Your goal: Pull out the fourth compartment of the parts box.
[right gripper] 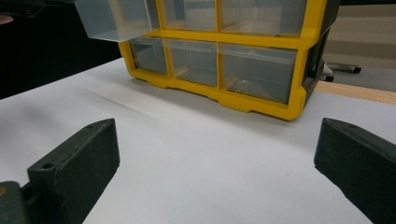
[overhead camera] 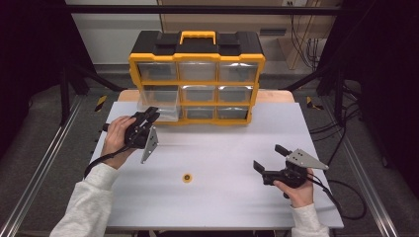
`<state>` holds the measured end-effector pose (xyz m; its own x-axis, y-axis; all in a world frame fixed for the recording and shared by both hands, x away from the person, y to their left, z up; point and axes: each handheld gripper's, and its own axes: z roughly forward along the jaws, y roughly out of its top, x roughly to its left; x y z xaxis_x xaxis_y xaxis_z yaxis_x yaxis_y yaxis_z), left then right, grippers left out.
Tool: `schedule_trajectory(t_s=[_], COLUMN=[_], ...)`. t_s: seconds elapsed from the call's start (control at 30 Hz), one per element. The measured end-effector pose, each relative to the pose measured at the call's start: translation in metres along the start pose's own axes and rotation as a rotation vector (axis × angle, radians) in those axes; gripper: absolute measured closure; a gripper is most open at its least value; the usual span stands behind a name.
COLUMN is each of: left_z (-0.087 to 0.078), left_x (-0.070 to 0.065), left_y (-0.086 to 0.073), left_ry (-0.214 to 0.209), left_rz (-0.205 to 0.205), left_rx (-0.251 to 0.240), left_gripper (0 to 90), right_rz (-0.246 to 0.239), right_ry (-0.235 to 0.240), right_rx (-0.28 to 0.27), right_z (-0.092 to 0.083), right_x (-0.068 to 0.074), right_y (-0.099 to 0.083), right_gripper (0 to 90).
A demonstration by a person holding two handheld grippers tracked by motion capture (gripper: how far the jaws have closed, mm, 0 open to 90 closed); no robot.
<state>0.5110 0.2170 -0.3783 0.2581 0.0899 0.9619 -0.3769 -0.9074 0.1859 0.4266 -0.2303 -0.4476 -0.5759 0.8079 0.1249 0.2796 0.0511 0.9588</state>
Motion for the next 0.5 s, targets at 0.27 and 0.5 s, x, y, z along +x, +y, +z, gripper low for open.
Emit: schedule_trajectory(t_s=[0.27, 0.5], left_z=[-0.013, -0.021], left_x=[0.010, 0.015], left_y=[-0.001, -0.005], left_ry=[-0.049, -0.102], left_rz=[-0.271, -0.520], left_rx=[-0.011, -0.027], left_gripper=[63.5, 54.4], right_rz=[0.000, 0.000], right_ry=[0.000, 0.001], right_rx=[-0.002, -0.004], right_z=[0.000, -0.001], right_x=[0.000, 0.000], right_y=[0.000, 0.001], right_gripper=[0.7, 0.7])
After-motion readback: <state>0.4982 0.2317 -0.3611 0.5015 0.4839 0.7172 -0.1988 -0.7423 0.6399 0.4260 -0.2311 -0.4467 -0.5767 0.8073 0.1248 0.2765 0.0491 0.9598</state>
